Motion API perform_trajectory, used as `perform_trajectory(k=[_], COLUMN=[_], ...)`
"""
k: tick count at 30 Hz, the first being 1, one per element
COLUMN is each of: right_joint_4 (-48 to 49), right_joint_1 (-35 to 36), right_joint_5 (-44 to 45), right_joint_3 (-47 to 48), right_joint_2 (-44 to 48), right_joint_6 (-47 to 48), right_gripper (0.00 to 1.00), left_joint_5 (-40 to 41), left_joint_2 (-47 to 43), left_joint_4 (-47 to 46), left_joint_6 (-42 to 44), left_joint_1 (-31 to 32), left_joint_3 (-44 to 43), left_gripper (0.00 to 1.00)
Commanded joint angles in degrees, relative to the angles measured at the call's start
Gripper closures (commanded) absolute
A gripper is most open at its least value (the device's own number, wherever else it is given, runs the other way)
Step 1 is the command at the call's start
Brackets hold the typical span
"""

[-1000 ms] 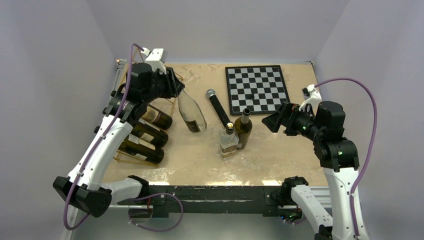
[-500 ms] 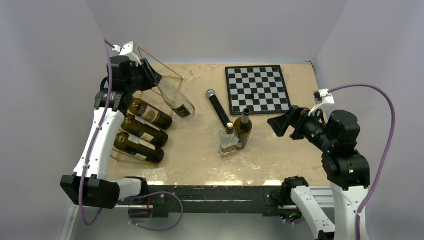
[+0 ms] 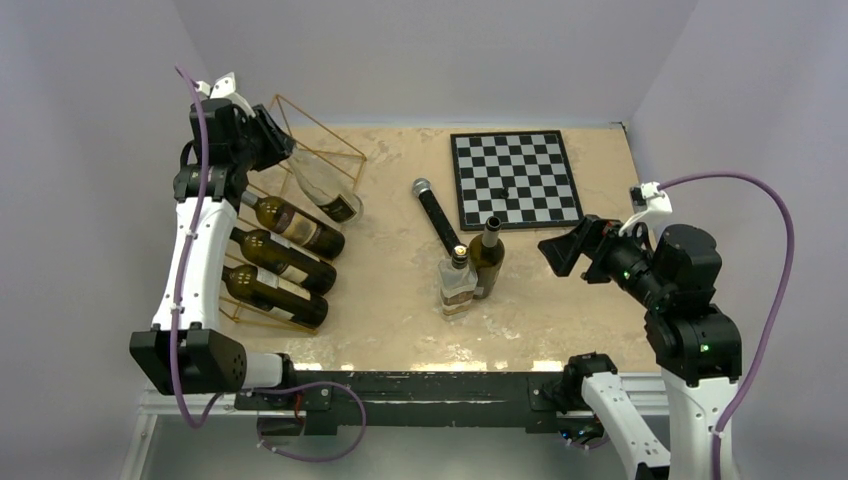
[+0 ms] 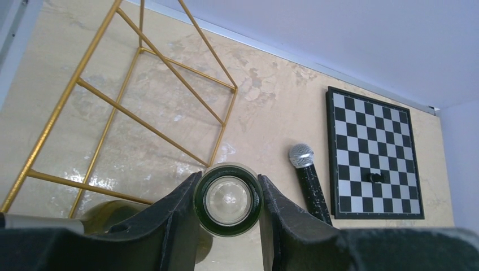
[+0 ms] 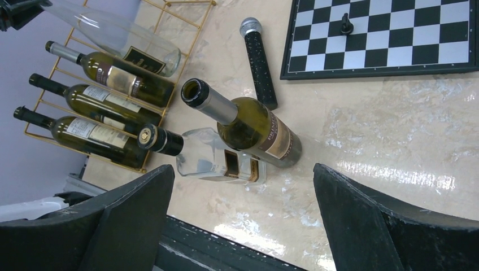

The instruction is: Put the wine bottle on the wine rack

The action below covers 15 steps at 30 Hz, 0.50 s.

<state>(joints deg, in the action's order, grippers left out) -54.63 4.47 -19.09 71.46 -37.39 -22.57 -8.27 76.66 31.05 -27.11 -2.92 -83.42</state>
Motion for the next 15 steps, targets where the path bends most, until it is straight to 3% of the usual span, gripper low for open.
perform_trajectory(k=[1,15], right_joint_4=[1.0,0.8], right_joint_1=[-0.1,-0.1], right_joint_5=[-0.2,0.0], right_joint_3=[-0.1,-2.0], right_joint_2=[0.7,2.2], right_joint_6=[1.1,0.7], right_gripper=[0.01,0.01], left_joint_5=[-2.3,-5.3], left_joint_2=[-0.9,5.2], left_joint_4=[-9.5,-12.0], left_joint_6=[-0.6,-1.1], left_joint_1=[-2.0,-5.0], left_joint_3=[-5.9,-6.5], left_gripper=[1.00,1.00])
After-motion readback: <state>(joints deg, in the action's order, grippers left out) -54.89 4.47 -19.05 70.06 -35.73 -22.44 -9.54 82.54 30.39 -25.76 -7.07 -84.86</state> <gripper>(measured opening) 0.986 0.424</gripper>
